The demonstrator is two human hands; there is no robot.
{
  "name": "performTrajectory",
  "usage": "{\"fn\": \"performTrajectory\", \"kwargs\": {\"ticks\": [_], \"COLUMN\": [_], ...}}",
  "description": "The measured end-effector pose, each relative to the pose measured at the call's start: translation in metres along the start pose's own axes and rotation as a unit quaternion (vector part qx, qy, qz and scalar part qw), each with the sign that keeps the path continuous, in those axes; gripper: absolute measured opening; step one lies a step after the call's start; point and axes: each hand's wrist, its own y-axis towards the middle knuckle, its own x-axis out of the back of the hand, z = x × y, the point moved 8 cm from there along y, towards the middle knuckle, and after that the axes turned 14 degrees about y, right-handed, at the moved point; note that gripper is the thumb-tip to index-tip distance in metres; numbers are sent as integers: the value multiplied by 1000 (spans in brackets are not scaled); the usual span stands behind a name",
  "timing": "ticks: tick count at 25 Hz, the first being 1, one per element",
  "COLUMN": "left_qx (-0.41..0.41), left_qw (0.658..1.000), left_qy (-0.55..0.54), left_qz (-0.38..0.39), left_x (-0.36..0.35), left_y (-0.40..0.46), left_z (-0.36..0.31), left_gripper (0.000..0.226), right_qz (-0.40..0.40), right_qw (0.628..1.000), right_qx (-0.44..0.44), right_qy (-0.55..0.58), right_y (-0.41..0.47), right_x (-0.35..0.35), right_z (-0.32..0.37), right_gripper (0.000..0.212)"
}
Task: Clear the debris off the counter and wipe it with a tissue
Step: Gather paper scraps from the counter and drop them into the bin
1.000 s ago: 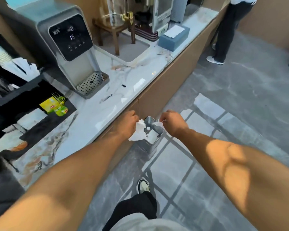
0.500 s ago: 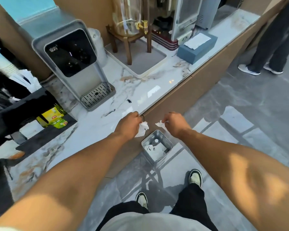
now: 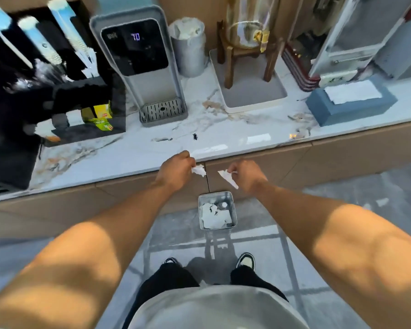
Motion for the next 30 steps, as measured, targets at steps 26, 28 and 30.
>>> {"fn": "performTrajectory", "kwargs": {"ticks": [26, 28, 30], "left_qx": [247, 278, 304], "left_qw": [938, 925, 905], "left_qy": [-219, -232, -271], "left_qz": [106, 114, 119], "left_x": [-215, -241, -277], "left_y": [-5, -3, 2], "left_z": [16, 19, 18], "left_gripper": [12, 11, 12], "right_qz": [-23, -29, -26], "right_qw": [966, 964, 961], "right_qx": [-211, -222, -238], "right_qy": [147, 143, 138], "right_y": [47, 57, 70], "right_x": [-118, -133, -158], "right_z": [-152, -170, -191], "right_gripper": [18, 18, 16]}}
